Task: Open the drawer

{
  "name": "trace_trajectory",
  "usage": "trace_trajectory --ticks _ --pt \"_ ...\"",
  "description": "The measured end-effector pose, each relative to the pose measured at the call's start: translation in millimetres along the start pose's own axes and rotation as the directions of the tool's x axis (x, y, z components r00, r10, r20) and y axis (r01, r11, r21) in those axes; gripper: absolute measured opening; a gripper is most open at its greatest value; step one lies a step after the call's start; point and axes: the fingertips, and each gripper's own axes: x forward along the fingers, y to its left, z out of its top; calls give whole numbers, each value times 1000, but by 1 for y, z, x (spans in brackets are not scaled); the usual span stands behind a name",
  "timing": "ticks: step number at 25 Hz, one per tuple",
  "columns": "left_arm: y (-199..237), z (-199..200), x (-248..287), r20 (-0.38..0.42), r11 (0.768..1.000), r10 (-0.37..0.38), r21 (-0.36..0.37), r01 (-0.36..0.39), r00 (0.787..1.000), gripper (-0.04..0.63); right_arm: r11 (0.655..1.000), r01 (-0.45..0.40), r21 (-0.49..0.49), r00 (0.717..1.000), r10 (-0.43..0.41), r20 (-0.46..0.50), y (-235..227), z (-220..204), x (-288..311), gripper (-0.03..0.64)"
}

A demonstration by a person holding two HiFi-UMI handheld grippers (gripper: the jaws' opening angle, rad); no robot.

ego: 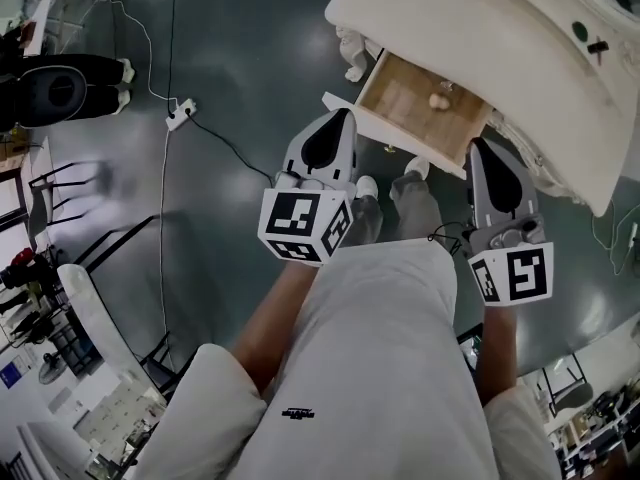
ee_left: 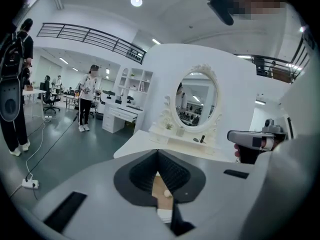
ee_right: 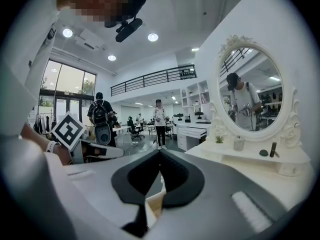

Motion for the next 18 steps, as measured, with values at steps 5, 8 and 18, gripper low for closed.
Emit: trace_trajectory --ticks 5,8,18 --pt "2 27 -20 47 1000 -8 -6 8 999 9 999 21 -31 1000 -20 23 1 20 -6 11" --pt "-2 40 -29 74 1000 -21 -2 21 997 9 999 36 -40 999 -34 40 2 30 -12 11" --pt "-7 81 -60 158 997 -76 17 75 984 9 991 116 -62 992 -112 63 -8 50 -32 11"
